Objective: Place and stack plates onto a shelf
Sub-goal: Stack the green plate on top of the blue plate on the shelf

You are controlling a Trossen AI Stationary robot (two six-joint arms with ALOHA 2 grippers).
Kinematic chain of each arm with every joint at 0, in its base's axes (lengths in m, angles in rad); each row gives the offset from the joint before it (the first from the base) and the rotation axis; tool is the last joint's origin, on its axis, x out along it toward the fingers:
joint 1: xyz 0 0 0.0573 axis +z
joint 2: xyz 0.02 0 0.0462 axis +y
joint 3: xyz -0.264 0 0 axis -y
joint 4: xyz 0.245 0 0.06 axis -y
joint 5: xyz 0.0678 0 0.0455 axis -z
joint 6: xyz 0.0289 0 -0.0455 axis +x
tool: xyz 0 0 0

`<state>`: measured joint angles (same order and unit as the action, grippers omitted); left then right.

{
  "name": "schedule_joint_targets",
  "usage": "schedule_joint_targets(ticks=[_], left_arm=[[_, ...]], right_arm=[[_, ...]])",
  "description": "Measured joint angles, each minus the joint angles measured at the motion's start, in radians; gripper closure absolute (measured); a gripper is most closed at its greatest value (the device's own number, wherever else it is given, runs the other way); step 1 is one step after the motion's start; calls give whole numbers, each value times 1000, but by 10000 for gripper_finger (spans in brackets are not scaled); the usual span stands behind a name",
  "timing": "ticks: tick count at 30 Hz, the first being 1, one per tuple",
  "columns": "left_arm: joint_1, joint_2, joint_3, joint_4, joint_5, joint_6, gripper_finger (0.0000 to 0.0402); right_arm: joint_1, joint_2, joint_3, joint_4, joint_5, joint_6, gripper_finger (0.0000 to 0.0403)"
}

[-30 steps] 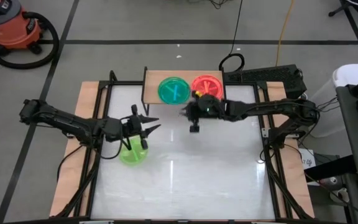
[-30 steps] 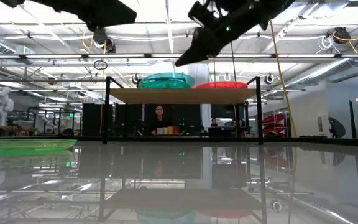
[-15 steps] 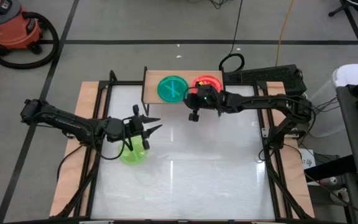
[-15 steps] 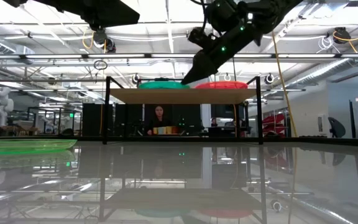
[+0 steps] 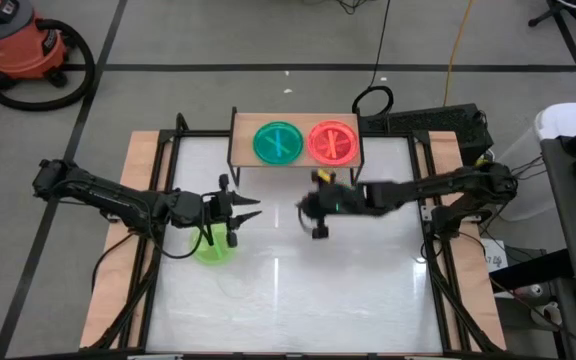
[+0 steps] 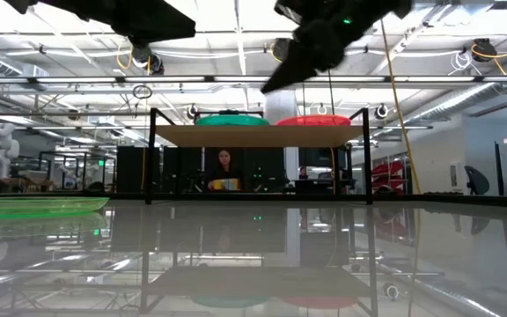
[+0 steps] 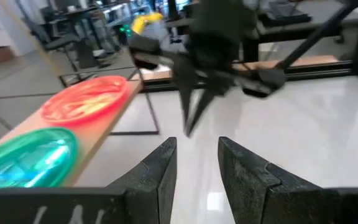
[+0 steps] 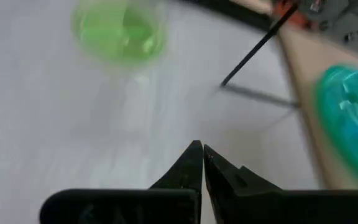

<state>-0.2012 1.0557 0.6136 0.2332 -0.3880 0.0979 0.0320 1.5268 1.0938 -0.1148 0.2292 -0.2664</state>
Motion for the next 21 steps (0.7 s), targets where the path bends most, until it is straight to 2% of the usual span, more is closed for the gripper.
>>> schedule_joint_targets(ticks=[5, 10, 15, 21], left_arm=[[0, 0, 0, 1, 21, -48, 277], [-2, 6, 0, 4, 22, -83, 277], [-2, 31, 0, 3, 22, -79, 277], [-2, 40, 0, -19, 23, -77, 277]], right_arm=[[158, 2, -81, 18, 114, 67, 403], [272, 2, -168, 95, 135, 113, 403], [324, 2, -242, 159, 137, 168, 403], [332, 2, -328, 285, 135, 228, 403]])
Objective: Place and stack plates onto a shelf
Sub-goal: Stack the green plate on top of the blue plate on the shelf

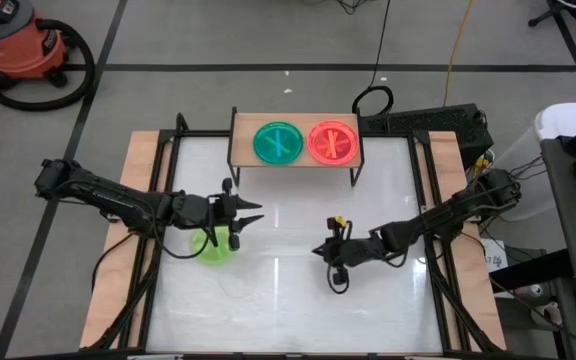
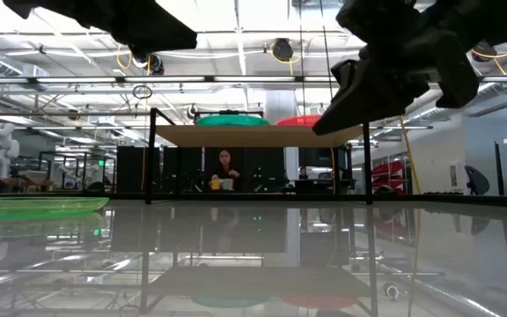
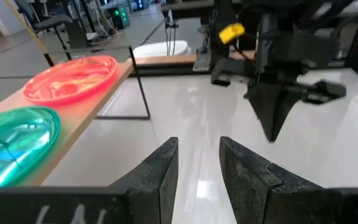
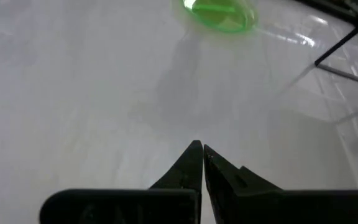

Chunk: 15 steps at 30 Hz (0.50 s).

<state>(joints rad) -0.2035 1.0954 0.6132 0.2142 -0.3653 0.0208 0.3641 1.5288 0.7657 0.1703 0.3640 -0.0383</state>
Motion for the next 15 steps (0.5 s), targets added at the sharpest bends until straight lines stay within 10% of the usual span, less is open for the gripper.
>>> schedule_joint_targets(ticks=[15], left_arm=[[-8, 0, 0, -167, 43, -50, 277]], right_arm=[[54, -300, -165, 133, -1, 0, 403]])
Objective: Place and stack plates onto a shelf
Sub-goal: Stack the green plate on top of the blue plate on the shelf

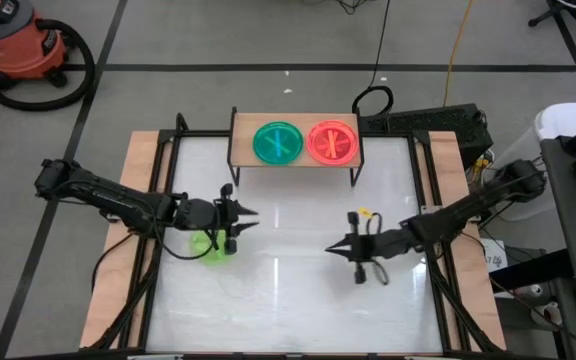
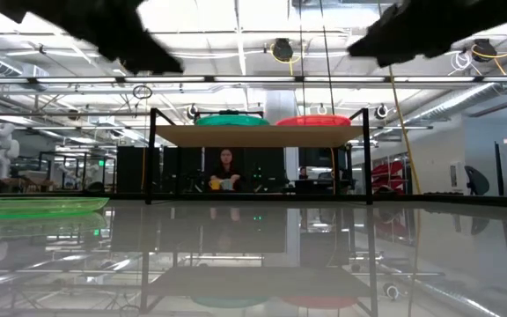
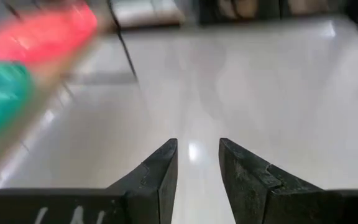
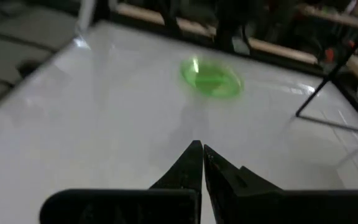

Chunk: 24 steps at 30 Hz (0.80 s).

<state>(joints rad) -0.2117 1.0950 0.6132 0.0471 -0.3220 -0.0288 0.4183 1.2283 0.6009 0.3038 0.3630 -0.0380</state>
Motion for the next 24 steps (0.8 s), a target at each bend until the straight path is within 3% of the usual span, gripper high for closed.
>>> schedule_joint_targets(ticks=[6, 10, 14, 24], left_arm=[[47, 0, 0, -407, 129, -124, 277], [120, 0, 0, -575, 259, -169, 277], [212, -1, 0, -651, 389, -152, 277], [441, 44, 0, -690, 527, -49, 277]], right_arm=[[40, -138, -160, 197, 1, -6, 403], [42, -177, -268, 372, 2, -7, 403], [42, -182, -322, 471, 3, 0, 403], [42, -181, -325, 478, 2, 27, 403]])
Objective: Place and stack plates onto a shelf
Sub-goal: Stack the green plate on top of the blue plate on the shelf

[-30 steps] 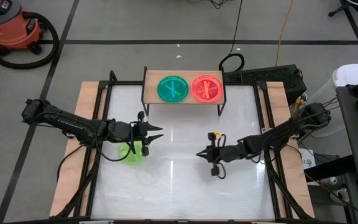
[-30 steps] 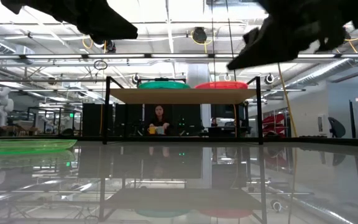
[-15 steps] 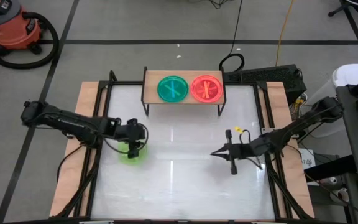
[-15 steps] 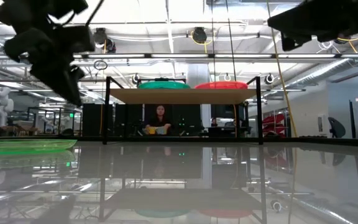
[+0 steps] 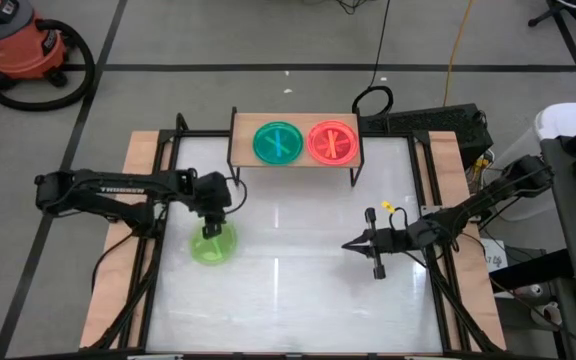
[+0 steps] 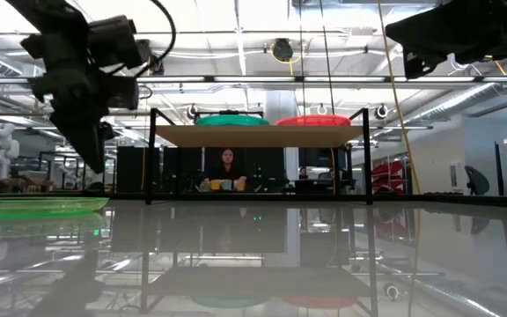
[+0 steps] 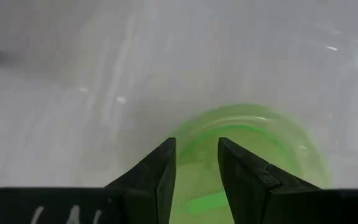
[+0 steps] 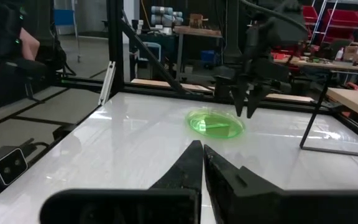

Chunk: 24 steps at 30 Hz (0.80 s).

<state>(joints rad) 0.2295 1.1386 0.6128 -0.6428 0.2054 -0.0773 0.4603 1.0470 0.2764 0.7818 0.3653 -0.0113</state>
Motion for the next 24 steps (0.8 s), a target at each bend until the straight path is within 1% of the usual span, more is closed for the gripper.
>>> schedule_joint_targets(ticks=[3, 6, 11, 14, 17, 24], left_arm=[[35, 52, 0, 1, 6, 9, 277], [42, 131, 0, 16, 11, 19, 270], [42, 246, 16, 23, -12, 38, 227], [42, 280, 41, 25, -27, 50, 196], [42, 296, 64, 19, -45, 57, 176], [38, 300, 66, 15, -48, 74, 172]], right_arm=[[0, 0, 0, 0, 0, -1, 403], [0, 0, 0, 1, 0, -5, 403], [0, 0, 0, -6, 0, -8, 403], [0, 0, 0, -8, 0, -11, 403], [0, 0, 0, -11, 0, -11, 403], [0, 0, 0, -19, 0, -7, 403]])
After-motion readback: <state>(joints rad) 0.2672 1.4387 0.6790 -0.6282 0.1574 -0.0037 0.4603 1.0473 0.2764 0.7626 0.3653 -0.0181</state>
